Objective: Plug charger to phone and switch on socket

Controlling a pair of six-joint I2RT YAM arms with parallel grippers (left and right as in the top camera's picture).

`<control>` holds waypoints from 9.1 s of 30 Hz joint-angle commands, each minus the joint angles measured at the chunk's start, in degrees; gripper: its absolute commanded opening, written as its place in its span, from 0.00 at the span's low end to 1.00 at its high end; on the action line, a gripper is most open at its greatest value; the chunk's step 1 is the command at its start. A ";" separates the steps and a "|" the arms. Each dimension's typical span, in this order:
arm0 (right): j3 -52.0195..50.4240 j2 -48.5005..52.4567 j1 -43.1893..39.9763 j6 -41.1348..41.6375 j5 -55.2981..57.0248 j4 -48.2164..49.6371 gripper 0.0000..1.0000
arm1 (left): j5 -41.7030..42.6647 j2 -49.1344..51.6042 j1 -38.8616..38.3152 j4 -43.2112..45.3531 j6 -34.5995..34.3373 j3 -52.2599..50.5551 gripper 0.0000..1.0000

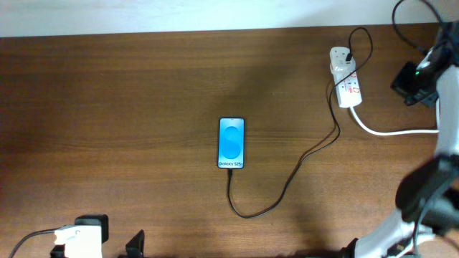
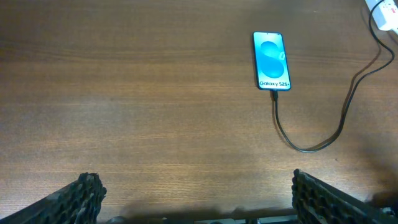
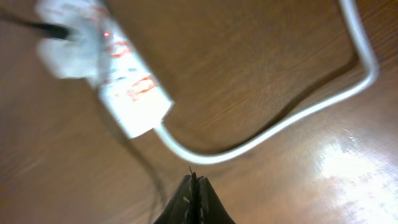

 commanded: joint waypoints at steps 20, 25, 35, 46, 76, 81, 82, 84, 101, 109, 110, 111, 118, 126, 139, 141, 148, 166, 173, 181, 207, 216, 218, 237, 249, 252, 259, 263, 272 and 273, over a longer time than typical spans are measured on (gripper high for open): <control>0.22 -39.39 12.31 -0.17 0.28 -29.35 0.04 | -0.15 -0.31 0.00 -0.02 0.26 -0.24 0.99; -0.26 -46.66 12.31 -0.20 -1.29 -30.99 0.04 | -0.15 -0.31 0.00 -0.02 0.26 -0.24 0.99; -2.99 -56.33 12.31 -0.20 -5.62 -30.99 0.18 | -0.15 -0.31 0.00 -0.04 0.26 -0.24 0.99; -13.75 -64.98 12.31 -0.28 -7.43 -31.01 0.27 | -0.15 -0.31 -0.02 -0.04 0.26 -0.24 0.99; -18.29 -84.35 12.20 -7.08 -13.11 -30.99 0.98 | -0.15 -0.31 0.00 -0.04 0.26 -0.24 0.99; -29.64 -86.73 12.22 -7.04 -14.19 -25.66 0.98 | -0.15 -0.31 0.00 -0.04 0.26 -0.24 0.99; -31.56 -87.86 12.24 -7.04 -14.99 -23.10 0.98 | -0.15 -0.31 0.00 -0.04 0.26 -0.24 0.99; -36.37 -91.23 12.26 -7.04 -17.53 -15.80 0.98 | -0.15 -0.31 0.00 -0.04 0.26 -0.24 0.99; -76.70 -106.99 16.92 -3.58 -20.31 44.41 0.98 | -0.15 -0.31 0.00 -0.04 0.26 -0.24 0.99; -90.53 -107.01 18.99 -3.56 -19.04 65.00 0.98 | -0.15 -0.31 0.00 -0.04 0.26 -0.24 0.99; -90.99 -106.99 18.99 -3.56 -19.02 65.59 0.98 | -0.15 -0.31 0.00 -0.02 0.26 -0.24 1.00; -91.32 -107.01 18.99 -3.56 -18.43 65.75 0.98 | -0.15 -0.31 0.00 -0.04 0.26 -0.24 0.99; -93.88 -107.01 18.99 -3.56 -11.17 69.11 0.98 | -0.15 -0.31 0.00 -0.02 0.26 -0.24 0.99; -98.75 -107.01 18.99 -2.86 -10.78 75.63 0.98 | -0.15 -0.31 0.00 -0.04 0.26 -0.24 0.99; -105.26 -107.01 18.99 0.55 -8.59 77.79 0.98 | -0.15 -0.31 0.00 -0.04 0.26 -0.24 0.99; -105.26 -107.01 18.99 0.52 -7.43 77.46 0.98 | -0.15 -0.31 0.00 -0.04 0.26 -0.24 1.00; -105.26 -107.01 18.99 0.52 -5.86 71.73 0.99 | -0.15 -0.31 0.00 -0.04 0.26 -0.24 0.99; -105.26 -107.01 18.99 0.50 -4.20 62.45 0.98 | -0.15 -0.31 0.00 -0.02 0.26 -0.24 0.99; -105.26 -106.95 18.88 0.50 -4.20 62.42 0.98 | -0.15 -0.31 0.00 -0.02 0.26 -0.24 0.99; -105.26 -106.95 18.88 0.50 -4.20 62.42 0.98 | -0.15 -0.31 0.00 -0.02 0.26 -0.24 0.99; -105.26 -106.95 18.88 0.50 -4.20 62.42 0.98 | 1.86 -12.46 2.60 35.65 6.25 -27.96 0.99; -105.26 -106.95 18.88 0.50 -4.20 62.42 0.98 | 1.99 -22.71 2.60 55.19 6.25 -48.04 0.99; -105.26 -106.95 18.88 0.50 -4.20 62.42 0.99 | 1.99 -23.52 2.60 58.84 6.25 -50.77 1.00; -105.26 -106.95 18.88 0.50 -4.20 62.42 0.98 | 1.70 -24.92 2.62 80.24 13.73 -69.44 0.99; -105.26 -106.95 18.88 0.50 -4.20 62.42 0.98 | -1.27 -24.94 4.13 84.80 17.42 -71.43 0.99; -105.26 -106.95 18.88 0.50 -4.20 62.42 0.98 | -0.35 -24.94 4.17 85.55 16.79 -71.95 0.99; -105.26 -106.95 18.88 0.50 -4.20 62.42 0.98 | -0.31 -24.94 5.03 85.50 16.79 -71.95 0.99; -105.26 -106.95 18.88 0.50 -4.20 62.42 0.98 | -0.20 -24.94 5.03 85.55 16.81 -71.95 0.99; -105.26 -106.95 18.88 0.50 -4.20 62.42 0.98 | -0.20 -24.94 5.03 85.55 16.81 -71.95 0.99; -105.26 -106.95 18.88 0.50 -4.20 62.42 0.98 | -0.20 -24.94 5.03 85.55 16.81 -71.95 0.99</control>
